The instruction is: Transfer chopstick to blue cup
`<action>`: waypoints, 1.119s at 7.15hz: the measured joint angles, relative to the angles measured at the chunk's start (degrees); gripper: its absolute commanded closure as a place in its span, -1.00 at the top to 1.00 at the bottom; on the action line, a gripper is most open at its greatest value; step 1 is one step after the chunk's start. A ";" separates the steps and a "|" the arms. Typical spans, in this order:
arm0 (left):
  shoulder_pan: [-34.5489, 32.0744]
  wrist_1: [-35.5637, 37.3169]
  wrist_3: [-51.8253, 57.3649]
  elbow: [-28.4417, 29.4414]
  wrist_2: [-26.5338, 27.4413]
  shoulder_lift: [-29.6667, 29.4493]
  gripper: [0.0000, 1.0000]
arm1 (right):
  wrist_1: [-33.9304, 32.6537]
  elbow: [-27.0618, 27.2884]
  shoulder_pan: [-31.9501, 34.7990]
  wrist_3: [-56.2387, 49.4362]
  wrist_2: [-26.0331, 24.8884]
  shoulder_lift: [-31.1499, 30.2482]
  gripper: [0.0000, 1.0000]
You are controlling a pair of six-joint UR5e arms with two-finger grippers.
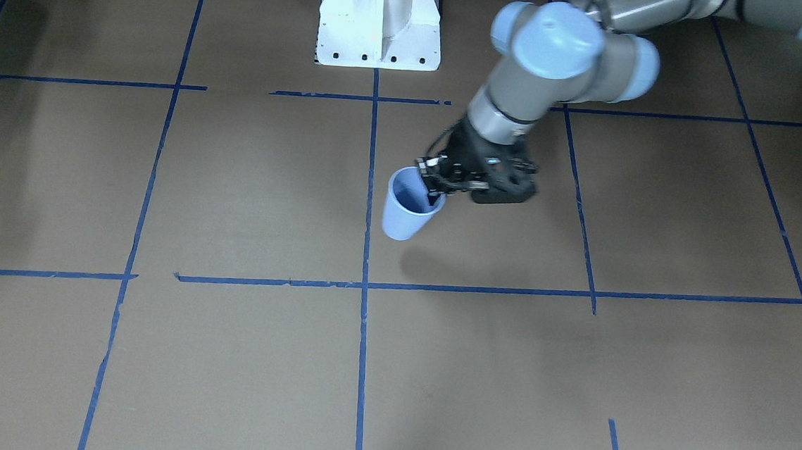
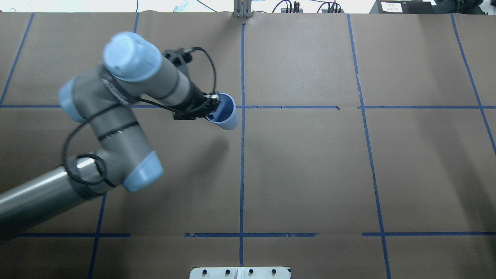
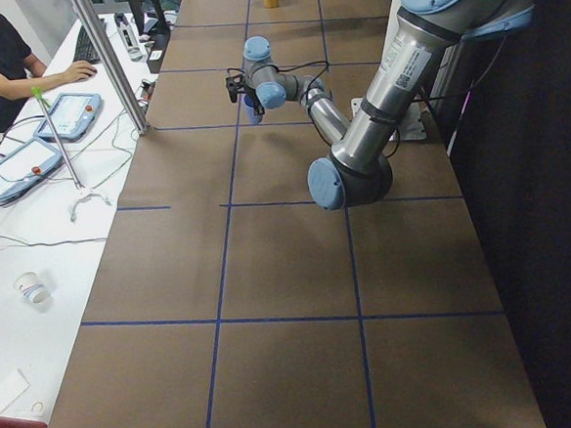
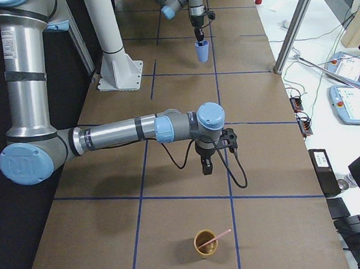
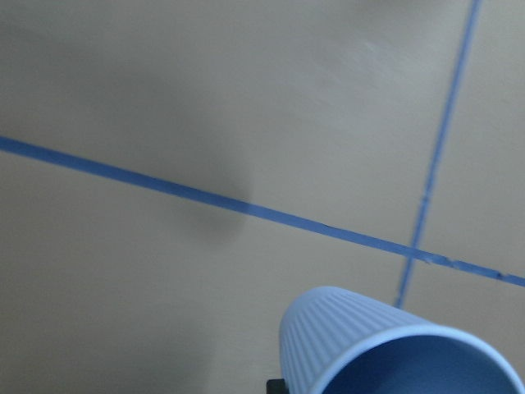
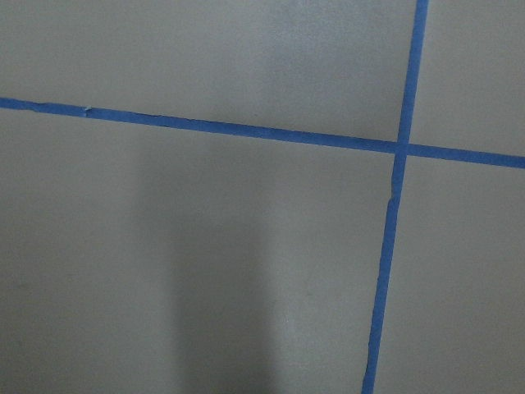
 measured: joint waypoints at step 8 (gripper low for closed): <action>4.62 4.20 -0.08 7.79 6.54 -6.47 -0.82 | 0.00 1.31 -0.12 0.08 1.58 0.08 1.00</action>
